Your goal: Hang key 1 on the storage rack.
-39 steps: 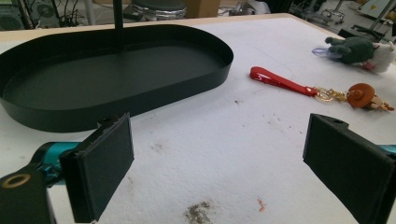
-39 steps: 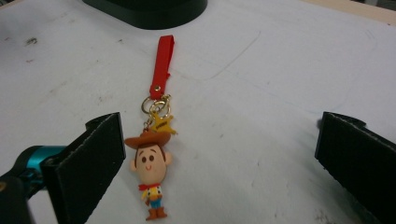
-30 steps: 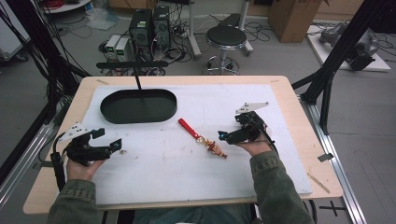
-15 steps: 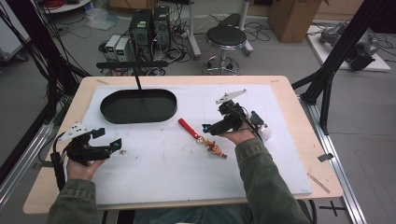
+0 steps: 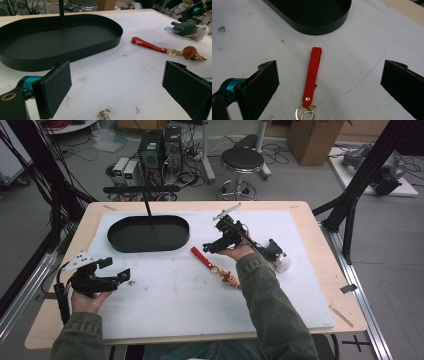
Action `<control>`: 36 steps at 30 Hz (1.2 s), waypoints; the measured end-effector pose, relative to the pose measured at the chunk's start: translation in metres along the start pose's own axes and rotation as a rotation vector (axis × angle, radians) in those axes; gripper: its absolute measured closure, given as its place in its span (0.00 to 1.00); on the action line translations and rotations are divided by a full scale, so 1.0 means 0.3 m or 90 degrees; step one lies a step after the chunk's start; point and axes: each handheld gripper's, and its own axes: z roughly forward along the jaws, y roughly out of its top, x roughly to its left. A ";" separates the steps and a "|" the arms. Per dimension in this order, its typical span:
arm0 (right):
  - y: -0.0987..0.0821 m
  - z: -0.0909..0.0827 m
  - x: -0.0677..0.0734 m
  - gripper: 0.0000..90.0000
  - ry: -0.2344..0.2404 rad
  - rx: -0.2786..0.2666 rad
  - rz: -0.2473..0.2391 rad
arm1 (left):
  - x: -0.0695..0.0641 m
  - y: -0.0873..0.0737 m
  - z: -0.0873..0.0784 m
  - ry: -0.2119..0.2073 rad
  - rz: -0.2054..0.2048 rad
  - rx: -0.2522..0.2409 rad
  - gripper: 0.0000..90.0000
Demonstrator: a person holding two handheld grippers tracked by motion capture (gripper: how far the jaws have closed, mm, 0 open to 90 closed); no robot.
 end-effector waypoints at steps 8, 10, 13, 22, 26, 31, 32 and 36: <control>0.005 0.106 -0.008 0.01 0.004 0.063 0.005 | 0.002 0.000 0.001 -0.001 -0.003 -0.004 0.10; 0.004 0.130 0.002 0.01 0.006 0.074 0.004 | 0.003 0.000 0.002 -0.002 -0.001 -0.001 0.10; 0.005 0.152 0.013 0.01 0.009 0.082 -0.003 | 0.003 0.000 0.002 -0.002 -0.001 -0.001 0.10; 0.010 0.236 0.045 0.31 0.035 0.118 -0.020 | 0.004 0.000 0.004 -0.002 -0.001 -0.001 0.10; 0.008 0.260 0.050 0.40 0.042 0.130 -0.018 | 0.003 -0.001 0.005 -0.003 -0.003 -0.002 0.10; 0.010 0.288 0.060 0.42 0.041 0.148 -0.016 | 0.002 -0.001 0.006 -0.001 -0.002 -0.003 0.10; 0.012 0.295 0.063 0.46 0.038 0.150 -0.015 | 0.002 -0.001 0.005 -0.002 -0.001 -0.002 0.10; 0.020 0.320 0.072 0.58 0.029 0.169 -0.015 | 0.002 -0.001 0.006 -0.001 -0.002 -0.003 0.10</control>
